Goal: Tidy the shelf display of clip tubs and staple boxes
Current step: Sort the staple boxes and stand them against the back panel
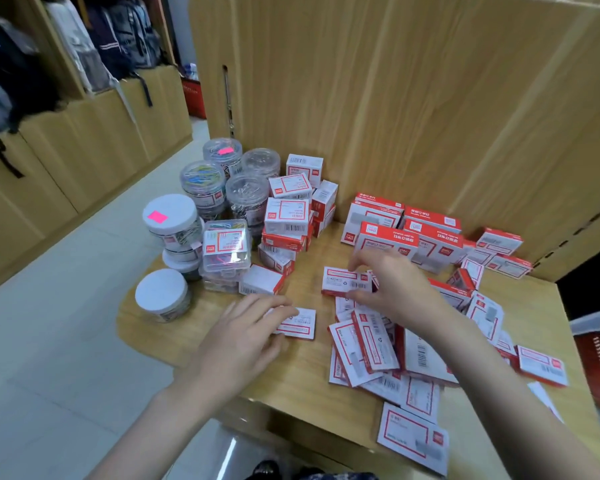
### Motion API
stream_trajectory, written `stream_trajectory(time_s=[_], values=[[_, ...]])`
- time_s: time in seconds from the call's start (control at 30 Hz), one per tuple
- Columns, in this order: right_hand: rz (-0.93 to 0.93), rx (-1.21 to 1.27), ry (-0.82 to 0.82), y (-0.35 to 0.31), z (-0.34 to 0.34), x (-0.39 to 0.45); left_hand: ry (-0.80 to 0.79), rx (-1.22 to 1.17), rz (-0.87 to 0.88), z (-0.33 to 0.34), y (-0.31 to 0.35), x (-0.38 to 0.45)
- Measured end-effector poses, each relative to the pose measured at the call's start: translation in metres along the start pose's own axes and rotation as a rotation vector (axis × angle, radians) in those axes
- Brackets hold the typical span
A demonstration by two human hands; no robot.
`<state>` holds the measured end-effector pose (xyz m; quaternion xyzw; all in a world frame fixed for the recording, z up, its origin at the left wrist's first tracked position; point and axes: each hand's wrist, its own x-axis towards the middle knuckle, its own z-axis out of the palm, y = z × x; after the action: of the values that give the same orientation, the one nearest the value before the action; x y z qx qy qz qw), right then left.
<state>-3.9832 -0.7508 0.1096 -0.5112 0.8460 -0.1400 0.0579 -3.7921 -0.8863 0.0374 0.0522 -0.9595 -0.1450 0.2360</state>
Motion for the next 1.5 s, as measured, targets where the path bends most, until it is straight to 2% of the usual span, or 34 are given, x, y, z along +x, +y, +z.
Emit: stream_trajectory(time_s=[0.07, 0.17, 0.33, 0.53, 0.67, 0.77, 0.83, 0.97, 1.07, 1.2, 1.27, 1.37, 1.5], values=[[0.017, -0.006, -0.082, 0.005, 0.004, 0.002, -0.057, 0.066, 0.04, 0.004, 0.0, 0.008], [0.023, 0.059, -0.034, 0.008, 0.01, 0.002, -0.095, 0.089, 0.086, 0.01, -0.001, 0.016], [0.05, 0.269, 0.192, 0.018, -0.005, -0.012, -0.08, 0.003, 0.087, 0.007, 0.001, 0.036], [0.25, 0.396, 0.464, 0.049, -0.033, -0.043, -0.063, -0.077, 0.16, 0.015, 0.014, 0.081], [0.461, 0.563, 0.639, 0.088, -0.043, -0.066, -0.037, -0.113, 0.239, 0.023, 0.03, 0.116], [0.561, 0.495, 0.736, 0.119, -0.052, -0.079, -0.014, -0.147, 0.281, 0.032, 0.043, 0.14], [0.596, 0.499, 0.678, 0.134, -0.054, -0.085, -0.015, -0.151, 0.298, 0.04, 0.05, 0.154], [0.659, 0.402, 0.391, 0.149, -0.04, -0.093, -0.038, -0.149, 0.323, 0.051, 0.064, 0.177], [0.643, 0.479, 0.33, 0.156, -0.033, -0.093, -0.025, -0.14, 0.326, 0.059, 0.073, 0.192], [0.614, 0.292, 0.142, 0.167, -0.036, -0.087, -0.037, -0.123, 0.322, 0.072, 0.08, 0.205], [0.57, 0.212, 0.173, 0.17, -0.041, -0.08, -0.057, -0.109, 0.308, 0.077, 0.081, 0.209], [0.41, 0.16, 0.392, 0.169, -0.048, -0.066, -0.057, -0.091, 0.309, 0.082, 0.082, 0.214], [0.171, 0.091, 0.381, 0.159, -0.037, -0.036, -0.076, -0.111, 0.301, 0.084, 0.076, 0.217]])
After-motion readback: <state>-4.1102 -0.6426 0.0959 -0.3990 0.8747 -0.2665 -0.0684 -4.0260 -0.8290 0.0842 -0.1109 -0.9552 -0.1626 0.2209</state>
